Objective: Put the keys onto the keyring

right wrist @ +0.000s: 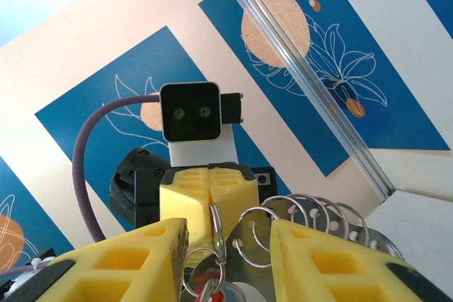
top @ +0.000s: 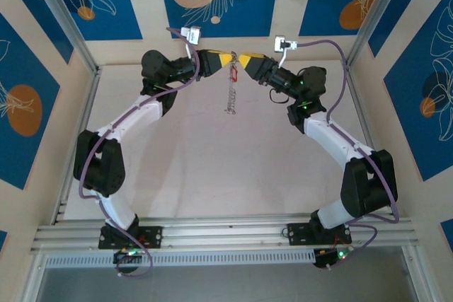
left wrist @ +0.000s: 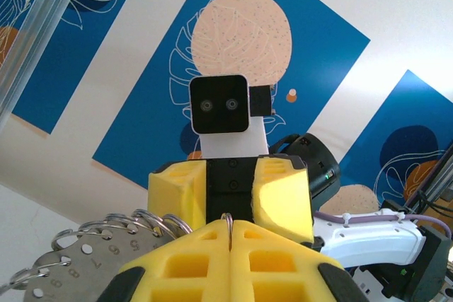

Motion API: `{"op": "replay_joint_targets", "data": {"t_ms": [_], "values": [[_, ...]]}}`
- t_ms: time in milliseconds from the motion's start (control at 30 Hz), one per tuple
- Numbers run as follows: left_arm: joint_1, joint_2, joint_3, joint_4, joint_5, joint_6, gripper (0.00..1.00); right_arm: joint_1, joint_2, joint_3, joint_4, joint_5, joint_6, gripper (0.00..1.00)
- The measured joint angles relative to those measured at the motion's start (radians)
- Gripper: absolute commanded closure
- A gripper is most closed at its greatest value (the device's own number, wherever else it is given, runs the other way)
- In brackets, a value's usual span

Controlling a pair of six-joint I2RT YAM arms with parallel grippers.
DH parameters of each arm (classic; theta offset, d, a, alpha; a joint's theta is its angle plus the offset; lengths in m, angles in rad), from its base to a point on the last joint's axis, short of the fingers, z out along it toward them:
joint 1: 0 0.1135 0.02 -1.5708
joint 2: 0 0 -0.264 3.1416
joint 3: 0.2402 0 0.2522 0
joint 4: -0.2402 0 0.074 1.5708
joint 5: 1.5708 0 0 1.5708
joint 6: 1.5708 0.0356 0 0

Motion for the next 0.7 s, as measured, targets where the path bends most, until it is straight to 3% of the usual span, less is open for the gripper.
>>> {"op": "replay_joint_targets", "data": {"t_ms": [500,700], "values": [[0.0,0.0,0.0,0.0,0.0,0.0,1.0,0.028,0.018,0.017,0.002,-0.002,-0.004,0.71],[0.0,0.0,0.0,0.0,0.003,0.0,1.0,0.031,0.034,0.026,0.002,-0.005,-0.011,0.81]]}}
